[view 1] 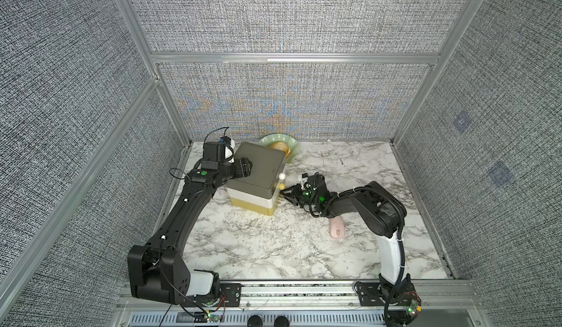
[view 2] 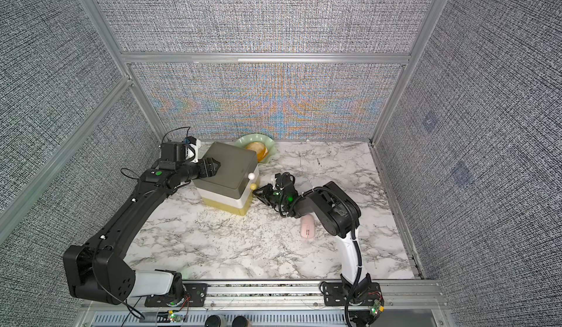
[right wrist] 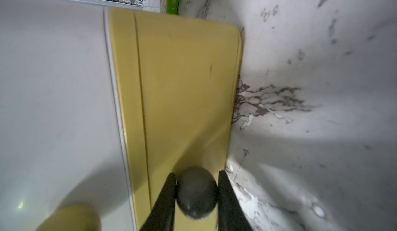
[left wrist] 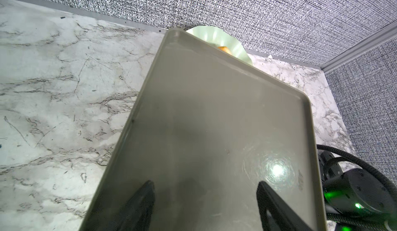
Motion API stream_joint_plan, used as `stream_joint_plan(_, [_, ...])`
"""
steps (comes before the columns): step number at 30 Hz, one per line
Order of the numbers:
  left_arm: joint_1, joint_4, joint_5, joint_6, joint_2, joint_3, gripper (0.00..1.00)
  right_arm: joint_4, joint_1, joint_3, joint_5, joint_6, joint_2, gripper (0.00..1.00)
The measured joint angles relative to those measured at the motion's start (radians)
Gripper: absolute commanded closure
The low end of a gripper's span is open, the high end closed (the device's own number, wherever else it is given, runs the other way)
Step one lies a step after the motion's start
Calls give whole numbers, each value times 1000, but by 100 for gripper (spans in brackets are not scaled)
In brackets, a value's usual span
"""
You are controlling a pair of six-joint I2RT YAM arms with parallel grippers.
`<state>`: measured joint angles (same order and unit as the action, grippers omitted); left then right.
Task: Take the mice out of the drawer
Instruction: Open the drawer in the storage box.
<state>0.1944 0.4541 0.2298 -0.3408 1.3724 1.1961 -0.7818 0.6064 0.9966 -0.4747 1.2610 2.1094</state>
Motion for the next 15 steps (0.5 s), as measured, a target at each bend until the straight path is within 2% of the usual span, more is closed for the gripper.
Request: stream_joint_plan(15, [0, -63, -100, -3, 25, -8, 22, 1, -45, -195, 23, -34, -150, 82])
